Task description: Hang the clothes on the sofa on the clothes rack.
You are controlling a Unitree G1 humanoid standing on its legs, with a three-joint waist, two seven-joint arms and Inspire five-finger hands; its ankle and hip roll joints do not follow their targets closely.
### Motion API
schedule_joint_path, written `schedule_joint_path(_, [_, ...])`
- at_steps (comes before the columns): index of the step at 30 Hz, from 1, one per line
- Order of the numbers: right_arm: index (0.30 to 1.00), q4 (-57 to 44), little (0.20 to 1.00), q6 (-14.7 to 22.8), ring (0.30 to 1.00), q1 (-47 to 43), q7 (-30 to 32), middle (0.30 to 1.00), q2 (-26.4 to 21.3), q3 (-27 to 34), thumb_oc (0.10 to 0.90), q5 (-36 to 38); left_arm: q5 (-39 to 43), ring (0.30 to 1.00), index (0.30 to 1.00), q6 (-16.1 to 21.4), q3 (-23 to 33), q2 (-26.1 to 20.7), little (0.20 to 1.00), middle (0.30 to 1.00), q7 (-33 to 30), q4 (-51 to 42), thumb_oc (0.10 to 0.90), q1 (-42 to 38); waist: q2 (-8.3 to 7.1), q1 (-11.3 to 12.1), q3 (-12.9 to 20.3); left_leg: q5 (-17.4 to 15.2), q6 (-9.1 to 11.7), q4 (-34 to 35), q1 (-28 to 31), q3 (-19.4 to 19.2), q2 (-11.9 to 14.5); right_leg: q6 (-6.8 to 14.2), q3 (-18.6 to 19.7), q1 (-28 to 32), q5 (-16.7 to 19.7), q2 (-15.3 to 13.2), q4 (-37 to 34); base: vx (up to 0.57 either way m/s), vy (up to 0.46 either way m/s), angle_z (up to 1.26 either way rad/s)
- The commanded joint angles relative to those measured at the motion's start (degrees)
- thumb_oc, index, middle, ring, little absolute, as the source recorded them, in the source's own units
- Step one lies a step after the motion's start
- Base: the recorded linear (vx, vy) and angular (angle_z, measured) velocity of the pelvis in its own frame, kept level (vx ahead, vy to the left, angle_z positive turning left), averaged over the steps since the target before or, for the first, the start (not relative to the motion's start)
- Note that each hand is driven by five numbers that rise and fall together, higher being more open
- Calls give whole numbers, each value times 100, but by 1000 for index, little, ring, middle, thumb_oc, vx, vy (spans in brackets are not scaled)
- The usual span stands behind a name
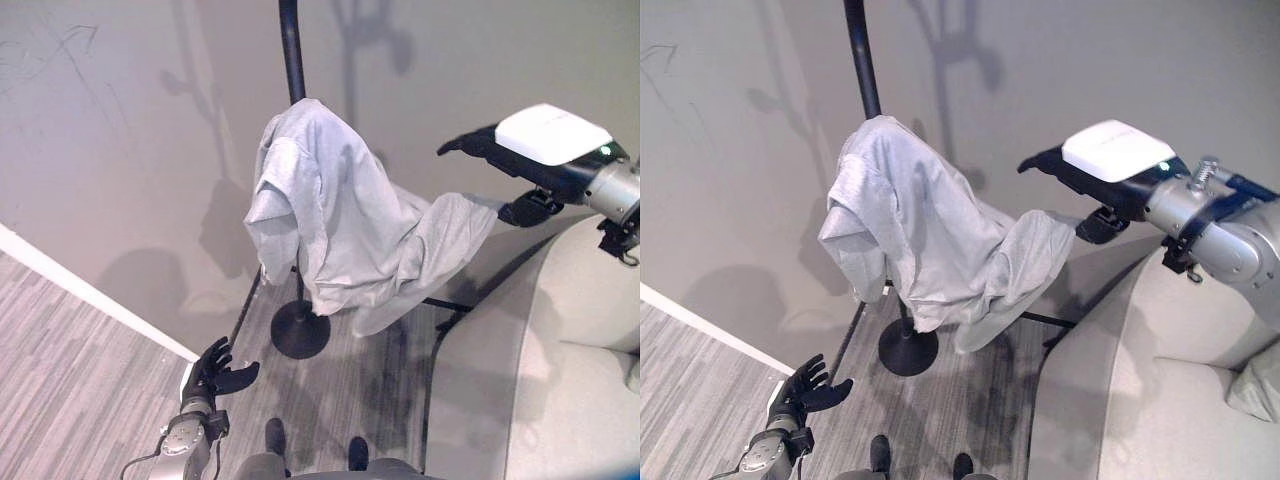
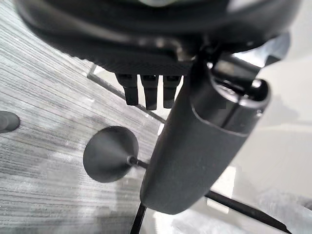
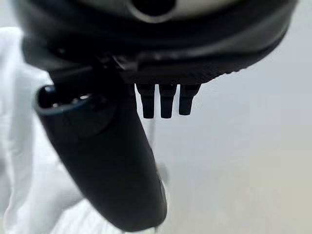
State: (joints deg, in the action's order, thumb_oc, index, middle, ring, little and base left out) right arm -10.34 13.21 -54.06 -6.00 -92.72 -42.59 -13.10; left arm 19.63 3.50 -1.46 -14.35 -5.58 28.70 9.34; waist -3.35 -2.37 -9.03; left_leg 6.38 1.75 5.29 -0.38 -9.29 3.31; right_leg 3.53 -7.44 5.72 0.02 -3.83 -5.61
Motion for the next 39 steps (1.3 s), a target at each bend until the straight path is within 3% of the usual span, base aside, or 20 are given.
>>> schedule_joint_path(1, [900, -184, 900, 159, 900, -1794, 195, 900, -9, -912, 800, 272, -222, 900, 900, 517, -2, -633, 900, 900, 82, -218, 800, -313, -419, 147, 245, -819, 420, -29, 548, -118, 288, 536, -580, 336, -219, -456, 61, 0, 0, 0])
schedule_joint_path(4, [900, -149, 900, 153, 900, -1904, 241, 900, 32, -978, 800, 345, -220, 900, 900, 522, -9, -580, 900, 900, 93, -214, 800, -314, -373, 121, 252, -818, 420, -29, 544, -115, 291, 536, -582, 335, -219, -453, 61, 0, 0, 0])
schedule_joint_path(5, [900, 105, 900, 45, 900, -1316, 300, 900, 173, -415, 800, 548, -206, 900, 900, 524, -47, -444, 900, 900, 91, -248, 800, -335, -258, 44, 249, -813, 416, -29, 540, -125, 295, 534, -567, 328, -209, -455, 67, 0, 0, 0])
schedule_joint_path(8, [900, 150, 900, 2, 900, -366, 288, 900, 261, 545, 800, 787, -207, 900, 900, 529, -52, -418, 900, 900, 100, -303, 800, -301, -239, 3, 256, -820, 408, -29, 536, -112, 296, 534, -572, 334, -218, -452, 68, 0, 3, -3])
schedule_joint_path(10, [900, 510, 900, -169, 900, 2176, 538, 900, 984, 3161, 800, 1114, -179, 900, 900, 525, -44, -391, 900, 900, 68, -377, 800, -249, -245, -40, 230, -832, 384, -29, 539, -96, 283, 535, -588, 342, -221, -463, 75, -8, 13, 7])
schedule_joint_path(13, [900, 765, 900, -296, 900, 4108, 978, 900, 2460, 5298, 800, 1520, -137, 900, 900, 505, -68, -367, 900, 900, 17, -344, 800, -271, -216, 30, 178, -863, 334, -29, 531, -83, 253, 540, -585, 349, -234, -483, 75, 0, 5, 4])
schedule_joint_path(14, [900, 841, 900, -348, 900, 4411, 1078, 900, 3033, 5647, 800, 1663, -136, 900, 900, 497, -27, -370, 900, 900, -31, -320, 800, -314, -185, 36, 155, -872, 318, -29, 528, -79, 246, 541, -584, 348, -241, -493, 78, 0, 0, 0])
schedule_joint_path(17, [900, 832, 900, -473, 900, 4996, 1204, 900, 4221, 5994, 800, 1591, -143, 900, 900, 433, 158, -320, 900, 900, -78, -325, 800, -317, -79, 29, 137, -895, 277, -29, 524, -64, 226, 526, -579, 362, -279, -511, 79, 8, 1, -1])
schedule_joint_path(21, [900, 893, 900, -483, 900, 5413, 1339, 900, 5822, 5919, 800, 1962, -115, 900, 900, 331, 239, -217, 900, 900, -169, -271, 800, -311, -26, 5, 103, -924, 253, -29, 588, -76, 206, 504, -571, 407, -312, -524, 83, 12, -4, -3])
schedule_joint_path(23, [900, 907, 900, -460, 900, 5577, 1256, 900, 6355, 5764, 800, 2223, -112, 900, 900, 293, 251, -177, 900, 900, -201, -253, 800, -300, 0, -25, 93, -923, 247, -29, 604, -85, 200, 491, -555, 412, -309, -524, 85, 0, 0, 0])
schedule_joint_path(26, [900, 926, 900, -501, 900, 5787, 1085, 900, 6760, 5561, 800, 2280, -162, 900, 900, 249, 319, -126, 900, 900, -178, -296, 800, -240, 40, -53, 91, -933, 245, -29, 627, -92, 201, 488, -545, 419, -323, -529, 79, 0, 0, 0])
schedule_joint_path(30, [900, 870, 900, -385, 900, 5590, 1065, 900, 6818, 5452, 800, 2419, -215, 900, 900, 261, 308, -117, 900, 900, -167, -293, 800, -237, 54, -51, 88, -939, 240, -29, 653, -102, 199, 489, -523, 427, -315, -536, 77, 0, 0, 0])
schedule_joint_path(33, [900, 696, 900, -265, 900, 5130, 1007, 900, 6373, 5427, 800, 2341, -264, 900, 900, 332, 228, -144, 900, 900, -87, -298, 800, -260, 42, 18, 101, -938, 241, -29, 665, -101, 191, 496, -513, 442, -306, -542, 63, 0, 0, 0])
schedule_joint_path(36, [900, 473, 900, -218, 900, 4767, 904, 900, 5526, 5482, 800, 2039, -288, 900, 900, 401, 162, -204, 900, 900, -18, -310, 800, -279, -15, 84, 126, -927, 257, -29, 661, -75, 189, 499, -533, 456, -309, -539, 62, 4, 2, -1])
schedule_joint_path(37, [900, 485, 900, -214, 900, 4755, 903, 900, 5512, 5479, 800, 2043, -288, 900, 900, 403, 162, -194, 900, 900, -17, -306, 800, -285, -6, 82, 124, -928, 257, -29, 659, -74, 189, 499, -534, 454, -310, -539, 63, 0, 0, 0])
schedule_joint_path(38, [900, 329, 900, -162, 900, 4562, 738, 900, 4767, 5428, 800, 1771, -309, 900, 900, 437, 131, -238, 900, 900, 28, -291, 800, -280, -63, 131, 130, -938, 281, -29, 677, -66, 194, 509, -557, 477, -323, -535, 70, 0, 0, 0])
schedule_joint_path(39, [900, 344, 900, -155, 900, 4544, 740, 900, 4754, 5419, 800, 1774, -310, 900, 900, 438, 135, -227, 900, 900, 27, -289, 800, -287, -53, 124, 136, -919, 277, -29, 654, -64, 195, 506, -558, 457, -302, -533, 64, 0, 0, 0])
